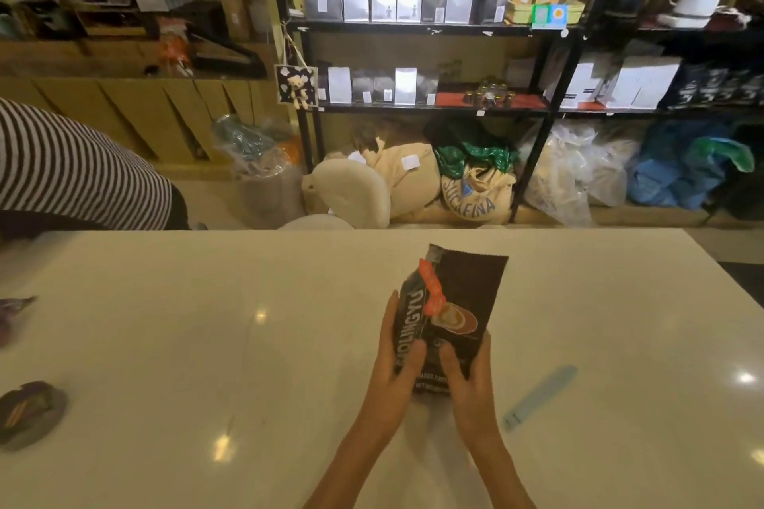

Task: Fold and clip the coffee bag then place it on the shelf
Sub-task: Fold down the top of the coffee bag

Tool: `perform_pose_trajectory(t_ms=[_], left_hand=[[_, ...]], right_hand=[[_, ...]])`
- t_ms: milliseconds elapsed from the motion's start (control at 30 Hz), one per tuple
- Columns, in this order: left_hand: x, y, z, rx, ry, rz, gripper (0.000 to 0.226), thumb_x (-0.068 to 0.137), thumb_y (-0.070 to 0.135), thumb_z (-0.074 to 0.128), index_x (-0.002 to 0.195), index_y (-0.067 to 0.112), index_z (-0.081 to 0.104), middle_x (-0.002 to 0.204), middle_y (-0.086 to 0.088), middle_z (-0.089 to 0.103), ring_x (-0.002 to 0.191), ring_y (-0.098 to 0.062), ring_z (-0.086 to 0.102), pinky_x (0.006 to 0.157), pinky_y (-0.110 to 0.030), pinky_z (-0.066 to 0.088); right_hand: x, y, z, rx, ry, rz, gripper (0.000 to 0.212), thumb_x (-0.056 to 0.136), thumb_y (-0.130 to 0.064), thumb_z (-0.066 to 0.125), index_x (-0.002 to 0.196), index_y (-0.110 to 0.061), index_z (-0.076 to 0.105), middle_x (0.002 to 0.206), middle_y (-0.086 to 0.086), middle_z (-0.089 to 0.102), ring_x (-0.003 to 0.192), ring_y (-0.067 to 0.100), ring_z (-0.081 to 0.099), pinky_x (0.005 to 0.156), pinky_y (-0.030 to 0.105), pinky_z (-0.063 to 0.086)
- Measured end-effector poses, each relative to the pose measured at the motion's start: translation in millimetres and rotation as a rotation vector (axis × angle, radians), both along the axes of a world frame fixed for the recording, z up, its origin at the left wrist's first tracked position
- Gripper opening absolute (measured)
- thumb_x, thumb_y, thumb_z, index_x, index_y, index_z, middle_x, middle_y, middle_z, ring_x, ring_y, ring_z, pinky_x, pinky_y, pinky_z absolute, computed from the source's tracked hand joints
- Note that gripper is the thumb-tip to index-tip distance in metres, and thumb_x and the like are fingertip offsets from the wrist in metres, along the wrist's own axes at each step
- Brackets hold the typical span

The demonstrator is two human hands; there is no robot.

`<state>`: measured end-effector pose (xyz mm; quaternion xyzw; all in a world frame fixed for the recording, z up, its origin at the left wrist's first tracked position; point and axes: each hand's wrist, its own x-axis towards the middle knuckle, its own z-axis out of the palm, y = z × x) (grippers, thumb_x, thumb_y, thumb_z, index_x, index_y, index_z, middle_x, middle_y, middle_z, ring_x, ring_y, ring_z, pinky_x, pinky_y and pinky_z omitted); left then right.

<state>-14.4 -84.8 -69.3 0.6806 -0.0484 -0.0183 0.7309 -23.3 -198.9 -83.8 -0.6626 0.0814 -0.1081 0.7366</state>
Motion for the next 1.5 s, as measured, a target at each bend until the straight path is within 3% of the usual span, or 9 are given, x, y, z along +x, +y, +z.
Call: perform_pose_trajectory(t_ms=[333,467,733,900,1033,1133,1267,1400,1500], left_hand=[[0.3,10.3,-8.8,-0.055,0.064,0.072,0.065,0.091,0.031,0.052,0.149,0.031,0.024,0.148,0.004,0.044,0.127,-0.003,0.052,0.093,-0.019,0.050],[-8.7,8.1,-10.9,-0.087,0.088,0.065,0.062,0.091,0.026,0.051,0.147,0.028,0.027,0.145,0.003,0.047,0.123,-0.003,0.056,0.089,-0.018,0.052],[-13.5,12.8,-6.0,-0.083,0.096,0.054,0.044,0.092,0.037,0.038,0.135,0.040,0.037,0.137,0.020,0.050,0.119,0.011,0.053,0.086,-0.007,0.045],[1.3,15.0,-7.0,0.004,0.182,0.183,0.023,0.102,0.024,0.045,0.100,0.020,0.067,0.094,-0.005,0.075,0.091,-0.024,0.071,0.072,-0.028,0.059],[23.9,21.3,11.4,0.108,0.073,0.149,0.018,0.101,0.017,0.047,0.107,0.014,0.063,0.101,-0.009,0.072,0.094,-0.024,0.070,0.080,-0.037,0.059],[37.2,17.9,20.9,0.155,0.102,0.145,0.020,0.101,0.016,0.048,0.097,0.002,0.062,0.094,-0.017,0.071,0.087,-0.033,0.070,0.078,-0.048,0.058],[47.1,14.0,34.7,0.034,0.134,0.243,0.023,0.099,0.011,0.052,0.091,-0.007,0.064,0.091,-0.026,0.071,0.075,-0.027,0.069,0.069,-0.045,0.058],[37.6,0.3,42.5,0.130,0.021,0.266,0.020,0.100,0.015,0.049,0.086,0.004,0.059,0.085,-0.020,0.068,0.080,-0.038,0.067,0.070,-0.050,0.057],[36.2,-2.7,41.8,0.118,-0.012,0.441,0.022,0.099,0.008,0.049,0.078,0.008,0.058,0.075,-0.011,0.066,0.068,-0.024,0.062,0.065,-0.041,0.054]], right_hand=[[-3.0,11.3,-12.4,-0.014,0.081,0.059,0.068,0.067,-0.069,0.068,0.124,-0.043,0.042,0.124,-0.016,0.058,0.110,0.001,0.062,0.078,0.017,0.055],[-4.6,7.8,-18.5,-0.018,0.063,0.071,0.048,0.080,-0.035,0.061,0.124,-0.042,0.042,0.125,-0.014,0.057,0.111,0.004,0.062,0.077,0.015,0.055],[-10.4,0.7,-30.6,-0.040,0.050,0.098,0.052,0.082,-0.021,0.064,0.124,-0.038,0.040,0.126,-0.012,0.055,0.105,-0.009,0.061,0.078,0.010,0.052],[-2.4,-0.8,-32.5,-0.019,0.114,0.145,0.035,0.097,-0.013,0.051,0.124,-0.036,0.048,0.126,0.002,0.062,0.106,0.009,0.067,0.076,0.021,0.057],[15.0,-12.9,-1.5,0.010,0.014,0.195,0.066,0.097,-0.009,0.052,0.148,-0.040,0.023,0.130,0.000,0.062,0.114,0.019,0.065,0.085,0.035,0.059],[31.5,-18.6,15.1,-0.164,-0.043,0.110,0.071,0.101,-0.006,0.044,0.146,-0.053,0.016,0.125,0.005,0.066,0.104,0.018,0.070,0.079,0.028,0.060],[39.2,-20.0,35.4,-0.330,-0.180,0.107,0.053,0.102,-0.003,0.040,0.142,-0.037,0.037,0.131,-0.016,0.057,0.113,-0.006,0.059,0.086,0.013,0.053],[40.3,-16.2,40.4,-0.320,-0.199,0.022,0.042,0.101,0.001,0.040,0.132,-0.018,0.061,0.124,-0.004,0.067,0.114,0.010,0.064,0.093,0.027,0.055],[40.0,-1.3,46.2,-0.475,-0.272,-0.072,0.042,0.096,0.000,0.043,0.129,-0.018,0.063,0.111,-0.003,0.070,0.102,0.006,0.066,0.086,0.021,0.055]])
